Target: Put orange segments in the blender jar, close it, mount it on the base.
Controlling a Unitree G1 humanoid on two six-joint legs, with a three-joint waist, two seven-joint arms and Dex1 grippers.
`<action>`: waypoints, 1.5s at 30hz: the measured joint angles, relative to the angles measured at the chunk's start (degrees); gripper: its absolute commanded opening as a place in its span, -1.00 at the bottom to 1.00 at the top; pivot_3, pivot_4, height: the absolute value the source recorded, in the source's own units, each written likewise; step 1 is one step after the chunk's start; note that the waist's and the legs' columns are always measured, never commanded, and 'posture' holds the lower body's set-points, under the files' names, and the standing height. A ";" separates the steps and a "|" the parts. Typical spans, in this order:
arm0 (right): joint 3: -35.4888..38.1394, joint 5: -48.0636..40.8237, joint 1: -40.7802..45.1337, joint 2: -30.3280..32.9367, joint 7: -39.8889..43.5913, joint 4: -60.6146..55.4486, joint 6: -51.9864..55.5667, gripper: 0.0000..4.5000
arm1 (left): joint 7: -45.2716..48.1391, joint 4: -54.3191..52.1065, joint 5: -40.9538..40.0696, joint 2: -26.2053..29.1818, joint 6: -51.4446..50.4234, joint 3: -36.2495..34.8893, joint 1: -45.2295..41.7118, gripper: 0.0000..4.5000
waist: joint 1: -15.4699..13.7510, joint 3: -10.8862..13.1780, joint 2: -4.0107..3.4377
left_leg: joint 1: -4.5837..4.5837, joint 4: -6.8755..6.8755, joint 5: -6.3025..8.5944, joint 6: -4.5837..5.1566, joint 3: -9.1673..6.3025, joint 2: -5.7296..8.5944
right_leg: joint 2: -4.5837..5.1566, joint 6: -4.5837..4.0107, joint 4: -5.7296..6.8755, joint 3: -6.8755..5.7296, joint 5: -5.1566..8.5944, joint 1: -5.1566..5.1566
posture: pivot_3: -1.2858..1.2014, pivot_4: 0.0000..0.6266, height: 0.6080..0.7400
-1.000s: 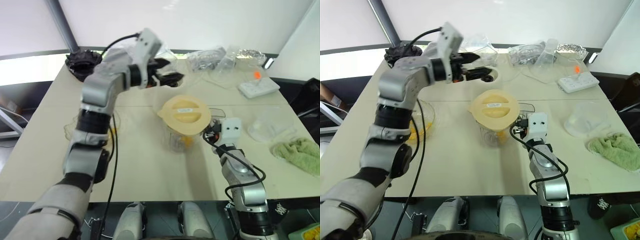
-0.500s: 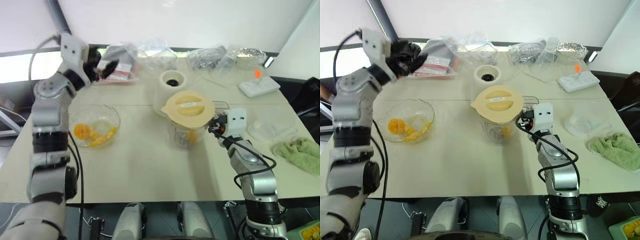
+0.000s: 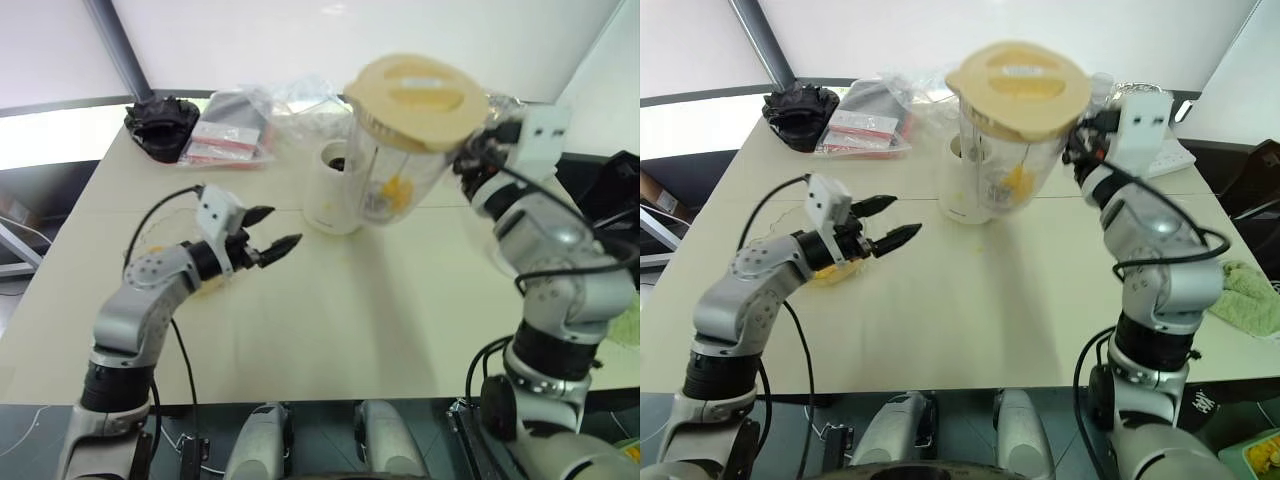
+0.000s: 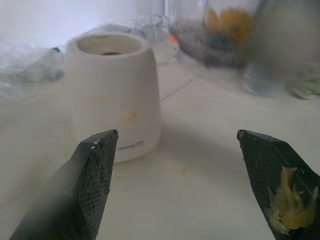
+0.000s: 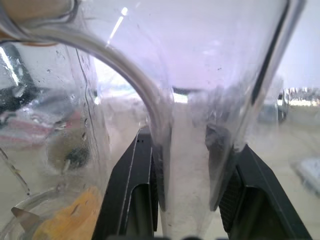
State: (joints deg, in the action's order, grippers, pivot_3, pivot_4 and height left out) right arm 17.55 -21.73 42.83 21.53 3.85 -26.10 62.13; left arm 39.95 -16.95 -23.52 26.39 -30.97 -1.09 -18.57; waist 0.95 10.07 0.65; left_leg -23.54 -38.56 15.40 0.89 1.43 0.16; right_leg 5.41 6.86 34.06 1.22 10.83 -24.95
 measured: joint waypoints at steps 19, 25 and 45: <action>-10.32 10.65 32.29 -1.11 5.65 63.67 -28.64 -0.59 | -1.77 -1.47 9.16 0.62 12.75 3.52 9.74 0.77 | 0.40 0.06 -0.07 | -0.17 0.45 -0.01 0.00 0.32 0.05 | -0.03 0.05 -0.06 0.02 -0.02 -0.39 | 0.03 -0.52 1.00; -10.35 13.07 38.59 -2.79 6.99 81.29 -41.23 -0.59 | -3.14 -3.11 9.37 0.66 12.74 3.38 11.66 0.77 | 0.77 0.07 -0.10 | -0.35 0.54 -0.01 -0.01 0.30 0.04 | -0.03 0.21 -0.05 -0.07 -0.12 -0.47 | 0.03 -0.52 1.00; -10.27 14.84 36.06 -6.07 7.73 78.86 -43.38 -0.59 | -4.70 -5.26 9.22 2.45 12.41 1.39 13.56 0.77 | 1.64 0.11 -0.17 | -0.27 0.53 -0.06 -0.09 0.10 0.03 | -0.05 0.24 0.04 -0.09 -0.14 -0.49 | 0.03 -0.52 1.00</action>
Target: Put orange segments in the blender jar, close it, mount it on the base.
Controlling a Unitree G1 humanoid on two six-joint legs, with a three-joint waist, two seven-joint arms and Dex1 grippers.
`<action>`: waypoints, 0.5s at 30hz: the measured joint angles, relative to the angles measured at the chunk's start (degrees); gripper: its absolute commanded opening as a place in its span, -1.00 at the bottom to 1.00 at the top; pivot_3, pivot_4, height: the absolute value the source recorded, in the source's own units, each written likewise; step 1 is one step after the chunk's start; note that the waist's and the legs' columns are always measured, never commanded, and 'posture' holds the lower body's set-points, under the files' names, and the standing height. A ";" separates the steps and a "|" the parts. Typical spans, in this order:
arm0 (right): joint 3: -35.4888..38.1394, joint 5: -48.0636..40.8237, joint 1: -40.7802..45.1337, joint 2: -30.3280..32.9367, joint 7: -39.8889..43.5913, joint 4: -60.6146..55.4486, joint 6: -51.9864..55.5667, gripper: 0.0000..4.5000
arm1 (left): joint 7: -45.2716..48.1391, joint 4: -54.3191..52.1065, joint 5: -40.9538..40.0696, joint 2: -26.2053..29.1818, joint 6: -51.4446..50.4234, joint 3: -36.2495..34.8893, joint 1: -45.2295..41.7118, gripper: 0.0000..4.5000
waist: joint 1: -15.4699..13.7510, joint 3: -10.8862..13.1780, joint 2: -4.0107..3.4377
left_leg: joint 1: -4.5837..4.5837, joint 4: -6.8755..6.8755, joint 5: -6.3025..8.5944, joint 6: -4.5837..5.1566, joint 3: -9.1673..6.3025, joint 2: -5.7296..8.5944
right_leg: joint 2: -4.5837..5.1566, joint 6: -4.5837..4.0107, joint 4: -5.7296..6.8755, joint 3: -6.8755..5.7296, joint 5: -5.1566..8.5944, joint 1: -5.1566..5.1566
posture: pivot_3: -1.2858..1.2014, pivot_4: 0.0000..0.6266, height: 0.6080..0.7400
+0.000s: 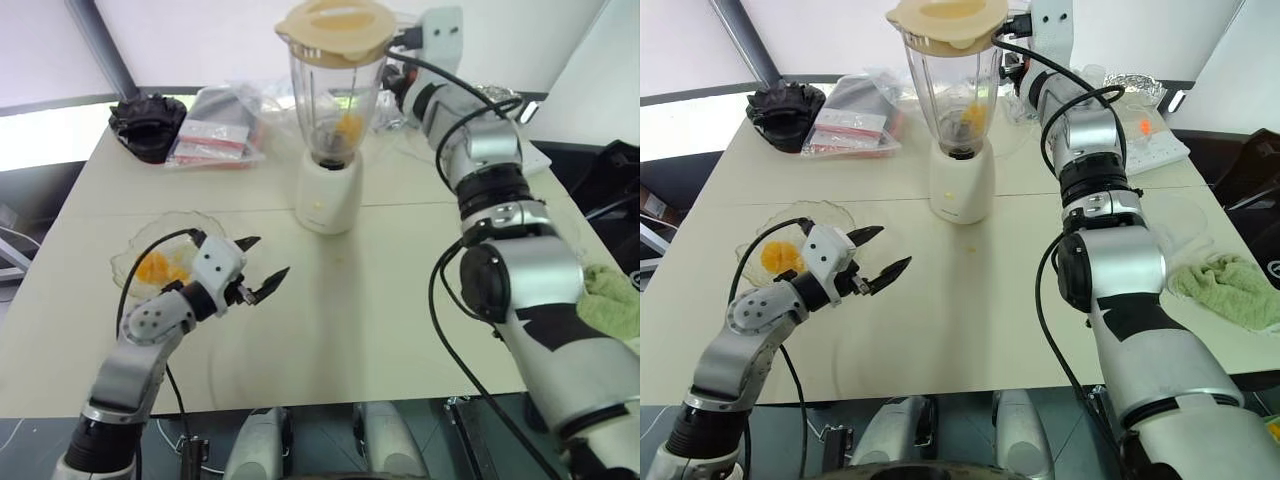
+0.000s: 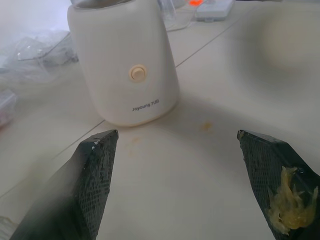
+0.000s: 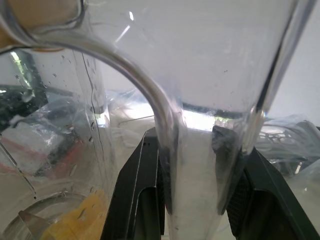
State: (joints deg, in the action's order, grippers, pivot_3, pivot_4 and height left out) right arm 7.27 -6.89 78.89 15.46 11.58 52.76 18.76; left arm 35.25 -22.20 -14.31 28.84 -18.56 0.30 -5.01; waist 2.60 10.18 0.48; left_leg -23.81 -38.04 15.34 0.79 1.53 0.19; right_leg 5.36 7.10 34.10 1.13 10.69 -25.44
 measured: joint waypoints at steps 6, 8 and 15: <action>-0.01 -0.19 -2.69 -0.80 -0.67 -6.86 4.20 -0.59 | 1.01 0.87 -0.01 0.32 0.15 0.01 -1.30 0.77 | -0.05 0.00 0.00 | 0.03 -0.01 -0.02 -0.03 -0.01 0.01 | 0.00 0.00 0.04 -0.01 0.00 0.01 | 0.03 -0.52 1.00; 0.00 -0.21 -4.37 -0.73 -0.98 -10.07 5.33 -0.59 | 1.25 1.47 0.00 0.32 0.17 0.05 -1.80 0.77 | -0.06 0.00 0.00 | 0.03 -0.01 -0.02 -0.03 -0.01 0.01 | 0.00 0.00 0.03 -0.01 0.00 0.01 | 0.03 -0.52 1.00; -0.27 0.41 -6.82 0.91 -1.46 -13.20 5.99 -0.59 | 1.81 1.53 0.01 0.30 0.17 0.60 -2.29 0.77 | -0.18 -0.01 0.01 | 0.04 -0.03 -0.03 -0.05 0.01 0.02 | 0.00 0.01 0.02 -0.01 0.00 0.05 | 0.03 -0.52 1.00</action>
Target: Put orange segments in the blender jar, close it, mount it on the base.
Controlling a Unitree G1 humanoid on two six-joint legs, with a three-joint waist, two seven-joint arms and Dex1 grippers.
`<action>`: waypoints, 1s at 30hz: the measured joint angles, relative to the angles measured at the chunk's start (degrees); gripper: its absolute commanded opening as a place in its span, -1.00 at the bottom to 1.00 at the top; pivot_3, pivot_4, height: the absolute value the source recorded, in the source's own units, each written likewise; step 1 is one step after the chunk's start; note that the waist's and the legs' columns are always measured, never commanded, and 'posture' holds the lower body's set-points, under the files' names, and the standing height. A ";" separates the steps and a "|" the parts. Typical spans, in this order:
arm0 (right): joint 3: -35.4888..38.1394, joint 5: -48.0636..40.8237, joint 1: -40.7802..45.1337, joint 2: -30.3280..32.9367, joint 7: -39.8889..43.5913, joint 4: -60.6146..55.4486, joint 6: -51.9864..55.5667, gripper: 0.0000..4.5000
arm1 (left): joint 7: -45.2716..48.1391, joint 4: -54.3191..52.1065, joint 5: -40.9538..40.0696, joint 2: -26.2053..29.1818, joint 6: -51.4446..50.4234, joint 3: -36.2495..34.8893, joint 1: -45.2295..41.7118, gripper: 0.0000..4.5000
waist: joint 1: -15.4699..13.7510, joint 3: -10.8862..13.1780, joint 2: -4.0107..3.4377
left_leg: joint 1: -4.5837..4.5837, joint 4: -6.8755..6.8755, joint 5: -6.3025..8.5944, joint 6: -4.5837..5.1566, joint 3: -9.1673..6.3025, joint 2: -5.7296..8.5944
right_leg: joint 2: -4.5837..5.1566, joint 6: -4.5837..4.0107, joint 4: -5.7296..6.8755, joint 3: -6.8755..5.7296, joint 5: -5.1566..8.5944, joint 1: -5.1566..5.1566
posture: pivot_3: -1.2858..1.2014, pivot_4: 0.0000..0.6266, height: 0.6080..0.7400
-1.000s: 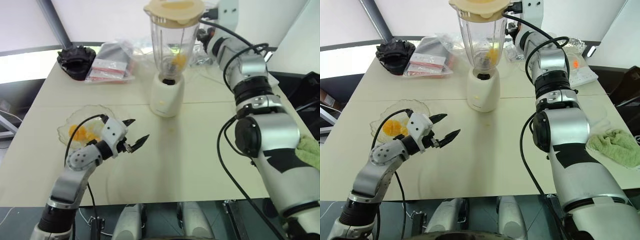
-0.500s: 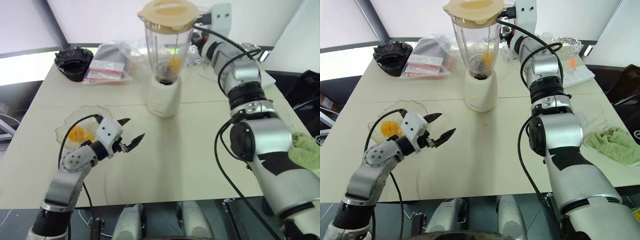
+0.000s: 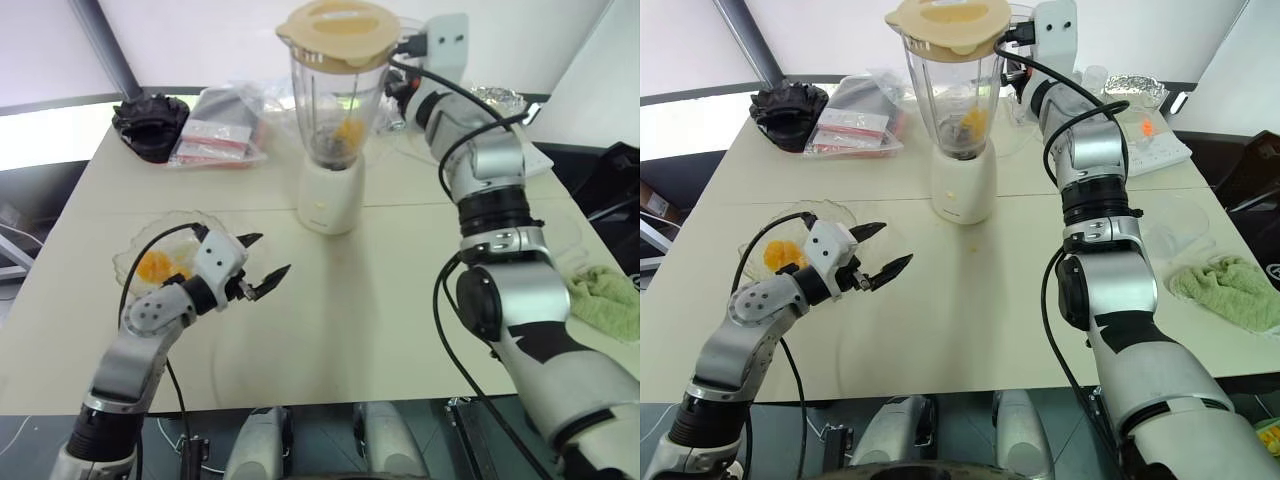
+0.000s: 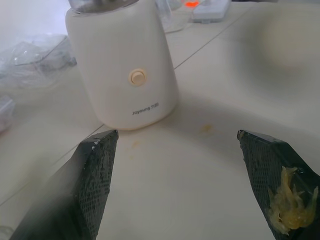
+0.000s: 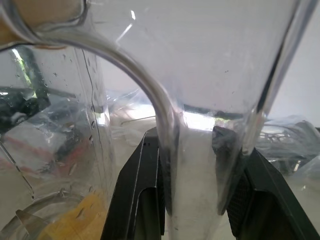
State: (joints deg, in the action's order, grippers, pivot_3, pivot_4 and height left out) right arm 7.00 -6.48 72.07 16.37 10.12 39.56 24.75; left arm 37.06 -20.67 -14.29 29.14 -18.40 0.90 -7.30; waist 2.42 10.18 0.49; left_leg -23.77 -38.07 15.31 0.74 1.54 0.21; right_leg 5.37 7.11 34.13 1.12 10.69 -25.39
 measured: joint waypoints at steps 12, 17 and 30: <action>0.07 0.00 -0.76 0.27 0.17 3.31 -1.38 -0.59 | 0.05 -0.01 0.01 -0.07 -0.16 0.52 -0.31 0.77 | -0.40 0.00 0.00 | -0.01 -0.01 -0.09 -0.14 0.02 0.03 | 0.01 0.00 0.00 -0.01 0.00 0.05 | 0.03 -0.52 1.00; 0.54 -0.66 -2.20 -0.68 -0.88 2.11 -1.17 -0.59 | 0.03 -0.02 0.02 -0.09 -0.18 0.57 -0.28 0.77 | -0.38 0.00 0.00 | -0.02 -0.01 -0.10 -0.16 0.01 0.04 | 0.00 0.00 0.00 -0.02 0.00 0.05 | 0.03 -0.52 1.00; 0.63 -1.02 -8.73 -1.80 -2.18 -8.71 2.70 -0.14 | 0.15 -0.20 -0.13 -0.68 -0.54 1.85 0.06 0.80 | -0.12 -0.03 0.01 | 0.44 -0.02 -0.11 -0.18 -0.11 0.00 | -0.01 -0.19 0.03 -0.03 0.11 0.51 | 0.03 -0.52 1.00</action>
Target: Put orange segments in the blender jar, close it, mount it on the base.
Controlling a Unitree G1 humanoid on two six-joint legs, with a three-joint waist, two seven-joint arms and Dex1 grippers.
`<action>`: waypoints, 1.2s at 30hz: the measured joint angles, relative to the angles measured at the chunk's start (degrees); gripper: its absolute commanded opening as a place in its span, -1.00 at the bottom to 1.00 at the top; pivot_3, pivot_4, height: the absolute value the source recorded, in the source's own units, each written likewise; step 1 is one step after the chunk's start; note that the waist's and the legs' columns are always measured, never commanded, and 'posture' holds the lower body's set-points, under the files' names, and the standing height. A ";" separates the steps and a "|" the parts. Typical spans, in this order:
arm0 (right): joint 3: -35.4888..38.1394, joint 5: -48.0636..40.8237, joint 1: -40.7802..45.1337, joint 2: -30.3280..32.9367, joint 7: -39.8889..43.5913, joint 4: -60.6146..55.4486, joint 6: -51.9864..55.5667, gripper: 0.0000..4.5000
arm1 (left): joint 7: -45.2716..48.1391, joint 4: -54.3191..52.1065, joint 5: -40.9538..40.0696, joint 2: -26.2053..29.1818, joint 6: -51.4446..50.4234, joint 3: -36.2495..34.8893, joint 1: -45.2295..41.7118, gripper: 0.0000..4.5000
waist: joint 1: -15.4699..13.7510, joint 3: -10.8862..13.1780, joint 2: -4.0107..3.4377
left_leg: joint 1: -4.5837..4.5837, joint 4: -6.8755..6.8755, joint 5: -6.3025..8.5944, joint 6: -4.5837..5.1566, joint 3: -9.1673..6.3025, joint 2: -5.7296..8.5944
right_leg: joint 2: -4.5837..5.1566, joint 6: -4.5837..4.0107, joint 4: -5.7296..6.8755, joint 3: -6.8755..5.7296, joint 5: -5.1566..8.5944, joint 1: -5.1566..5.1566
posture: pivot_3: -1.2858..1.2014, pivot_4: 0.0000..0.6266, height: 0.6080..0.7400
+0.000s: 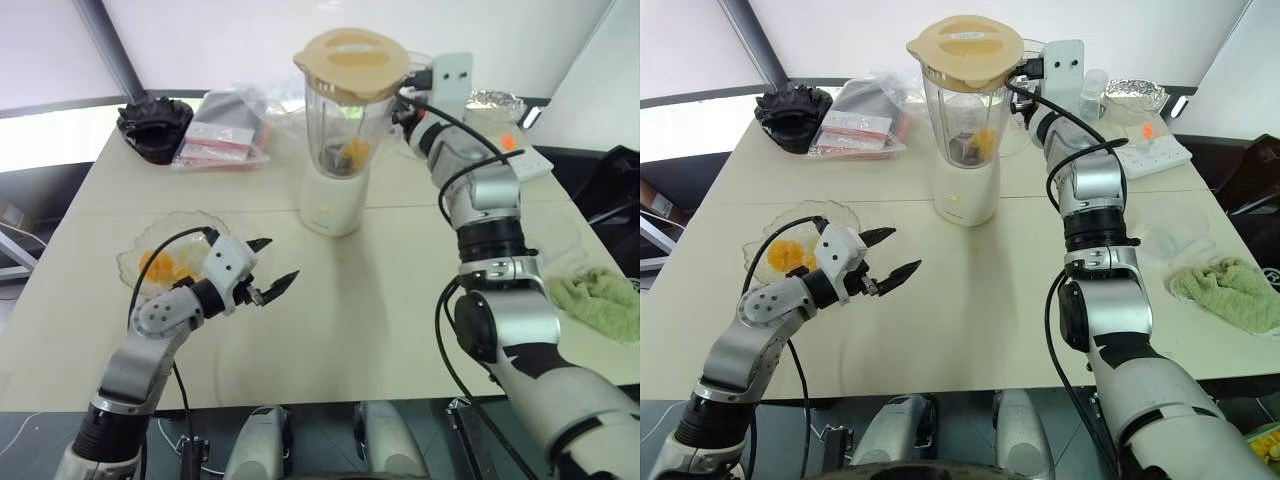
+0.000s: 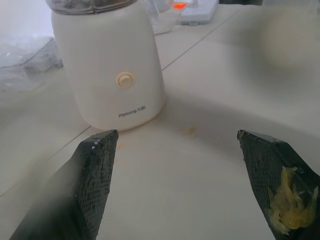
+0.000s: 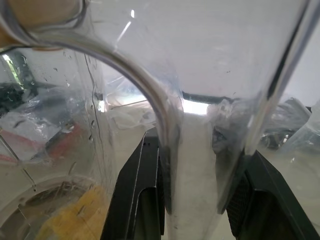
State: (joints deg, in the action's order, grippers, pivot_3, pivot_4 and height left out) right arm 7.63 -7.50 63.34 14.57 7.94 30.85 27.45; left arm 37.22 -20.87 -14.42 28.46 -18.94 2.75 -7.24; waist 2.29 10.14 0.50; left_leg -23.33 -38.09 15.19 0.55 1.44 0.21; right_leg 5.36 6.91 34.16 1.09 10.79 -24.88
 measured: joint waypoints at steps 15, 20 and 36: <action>-0.86 -0.23 -10.19 -0.35 1.49 -8.85 6.17 0.97 | -0.78 -1.97 -1.82 -1.65 -5.00 0.12 -1.63 0.80 | -0.01 0.00 0.00 | -0.04 -0.01 -0.01 0.00 -0.05 -0.03 | -0.16 0.17 0.00 0.00 -0.10 -0.03 | 0.03 -0.52 1.00; -1.01 -2.49 -21.23 3.50 6.04 -23.04 12.15 0.97 | -0.87 -2.36 -3.27 -1.70 -6.74 -0.25 -2.06 0.80 | -0.30 0.00 0.00 | -0.06 -0.02 0.00 0.00 -0.07 -0.02 | -0.12 0.13 -0.05 0.05 -0.07 -0.03 | 0.03 -0.52 1.00; 10.01 -22.04 -48.04 29.88 34.89 -59.36 18.73 0.97 | -1.35 -3.29 -7.96 1.52 -12.07 -6.53 -2.95 0.80 | -1.37 0.03 0.07 | 0.05 -0.17 -0.03 -0.04 -0.09 -0.13 | -0.36 -0.25 -0.10 0.14 0.01 0.02 | 0.03 -0.52 1.00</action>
State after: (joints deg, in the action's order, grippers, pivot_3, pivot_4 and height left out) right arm 17.64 -29.54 15.30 44.45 42.83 -28.51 46.18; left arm 35.87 -24.16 -22.38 29.97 -31.01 -3.78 -10.18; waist 0.93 10.17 0.57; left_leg -23.27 -38.26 15.17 0.52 1.35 0.08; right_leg 5.00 6.66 34.06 1.23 10.80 -24.86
